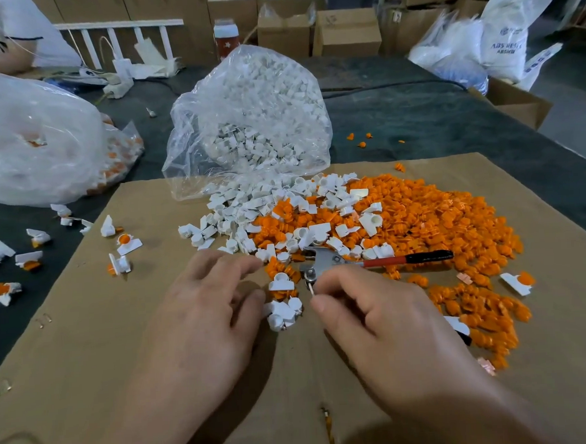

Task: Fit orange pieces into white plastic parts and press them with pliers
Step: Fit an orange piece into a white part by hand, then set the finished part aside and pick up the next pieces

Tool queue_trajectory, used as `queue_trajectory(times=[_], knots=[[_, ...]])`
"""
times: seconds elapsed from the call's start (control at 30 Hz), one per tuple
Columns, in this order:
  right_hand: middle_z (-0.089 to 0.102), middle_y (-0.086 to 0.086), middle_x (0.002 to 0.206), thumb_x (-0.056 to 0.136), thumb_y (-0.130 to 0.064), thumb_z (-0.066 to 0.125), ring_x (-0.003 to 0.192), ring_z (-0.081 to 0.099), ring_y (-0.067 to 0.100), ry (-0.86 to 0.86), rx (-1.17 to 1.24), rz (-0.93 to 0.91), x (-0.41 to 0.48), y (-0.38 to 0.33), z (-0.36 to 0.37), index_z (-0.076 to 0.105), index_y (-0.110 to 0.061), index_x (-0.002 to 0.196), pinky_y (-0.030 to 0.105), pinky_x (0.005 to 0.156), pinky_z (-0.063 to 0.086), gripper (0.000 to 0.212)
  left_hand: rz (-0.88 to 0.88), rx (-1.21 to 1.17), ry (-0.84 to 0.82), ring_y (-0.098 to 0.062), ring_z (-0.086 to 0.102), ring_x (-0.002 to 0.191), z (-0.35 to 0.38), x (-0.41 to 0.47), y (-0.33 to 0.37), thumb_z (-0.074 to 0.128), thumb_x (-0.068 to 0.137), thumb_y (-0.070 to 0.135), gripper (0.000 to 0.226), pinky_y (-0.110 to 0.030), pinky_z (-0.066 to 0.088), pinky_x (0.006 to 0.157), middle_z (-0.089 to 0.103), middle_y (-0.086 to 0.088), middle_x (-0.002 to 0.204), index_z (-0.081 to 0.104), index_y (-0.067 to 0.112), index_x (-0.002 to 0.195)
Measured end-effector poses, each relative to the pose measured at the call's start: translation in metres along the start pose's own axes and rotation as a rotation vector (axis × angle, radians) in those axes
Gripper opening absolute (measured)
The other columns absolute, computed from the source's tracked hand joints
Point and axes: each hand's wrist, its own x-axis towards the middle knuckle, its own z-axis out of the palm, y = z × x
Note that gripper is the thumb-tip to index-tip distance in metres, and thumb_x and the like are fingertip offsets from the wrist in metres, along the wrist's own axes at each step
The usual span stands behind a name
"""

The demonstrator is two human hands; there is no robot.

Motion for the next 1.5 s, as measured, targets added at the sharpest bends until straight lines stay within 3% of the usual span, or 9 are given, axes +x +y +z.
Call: queue_trajectory(times=[0.17,0.33,0.47,0.6,0.67,0.77,0.93,1.33,1.5], knots=[[0.064,0.007,0.061,0.092,-0.043,0.052,0.045,0.056,0.022,-0.210,0.655,0.231,0.005,0.004,-0.004,0.066,-0.030,0.094,0.037,0.046,0.048,0.019,0.109,-0.242,-0.122,0.000,0.060,0.098,-0.005,-0.008,0.023,0.052,0.087,0.049,0.031,-0.008,0.042,0.080,0.062,0.023,0.105,0.065,0.041,0.113],[0.063,0.008,0.059,0.089,-0.035,0.056,0.039,0.053,0.019,-0.269,0.869,0.317,0.006,0.002,-0.008,0.062,-0.026,0.089,0.026,0.041,0.043,0.011,0.012,-0.496,-0.217,-0.004,0.067,0.090,-0.001,-0.011,0.025,0.062,0.073,0.056,0.037,-0.012,0.048,0.074,0.071,0.015,0.096,0.068,0.050,0.109],[0.065,0.004,0.061,0.096,-0.043,0.051,0.046,0.059,0.014,-0.241,0.494,0.237,0.003,-0.001,-0.009,0.059,-0.036,0.091,0.026,0.044,0.047,0.011,-0.128,-0.586,-0.222,-0.007,0.060,0.064,0.004,-0.012,0.026,0.076,0.066,0.061,0.033,-0.021,0.048,0.060,0.065,0.008,0.070,0.068,0.043,0.094],[0.058,-0.021,0.087,0.094,-0.050,0.043,0.083,0.054,-0.001,0.080,-0.310,-0.088,0.002,0.005,-0.009,0.054,-0.039,0.098,0.013,0.062,0.041,0.016,-0.213,-0.490,-0.186,-0.011,0.062,0.059,0.004,-0.011,0.029,0.071,0.071,0.053,0.022,-0.024,0.047,0.054,0.066,0.007,0.067,0.065,0.043,0.090],[0.057,-0.013,0.108,0.092,-0.044,0.053,0.103,0.048,0.010,0.219,-0.535,-0.095,0.008,0.010,-0.015,0.058,-0.030,0.112,0.025,0.079,0.041,0.025,-0.256,-0.472,-0.171,-0.012,0.062,0.060,0.003,-0.010,0.030,0.069,0.075,0.043,0.016,-0.024,0.048,0.055,0.067,0.005,0.068,0.064,0.044,0.090],[0.042,0.001,0.137,0.090,-0.051,0.052,0.128,0.033,0.026,0.172,-0.774,0.147,0.016,0.019,-0.025,0.044,-0.028,0.137,0.046,0.096,0.037,0.053,-0.274,-0.450,-0.151,-0.009,0.059,0.061,0.003,-0.009,0.031,0.068,0.077,0.041,0.013,-0.013,0.043,0.054,0.066,0.009,0.069,0.063,0.044,0.089],[0.038,-0.012,0.141,0.098,-0.048,0.026,0.128,0.038,0.019,-0.003,-0.801,0.214,0.021,0.024,-0.024,0.031,-0.039,0.141,0.042,0.103,0.032,0.044,-0.241,-0.450,-0.162,-0.012,0.059,0.066,0.002,-0.011,0.033,0.068,0.076,0.040,0.014,-0.013,0.043,0.057,0.065,0.008,0.072,0.064,0.042,0.089],[0.061,-0.013,0.105,0.096,-0.021,0.048,0.096,0.043,0.015,0.022,-0.764,0.069,0.027,0.035,-0.025,0.061,-0.035,0.106,0.034,0.082,0.030,0.022,-0.245,-0.377,-0.179,-0.009,0.060,0.073,0.002,-0.011,0.031,0.063,0.079,0.046,0.014,-0.016,0.045,0.063,0.067,0.014,0.077,0.060,0.049,0.091],[0.059,-0.008,0.106,0.096,-0.023,0.052,0.098,0.045,0.016,0.116,-0.655,0.001,0.022,0.028,-0.029,0.064,-0.026,0.110,0.034,0.084,0.040,0.018,-0.329,-0.347,-0.159,-0.012,0.061,0.068,0.001,-0.008,0.027,0.063,0.083,0.046,0.013,-0.021,0.043,0.051,0.069,0.010,0.077,0.059,0.053,0.094]])
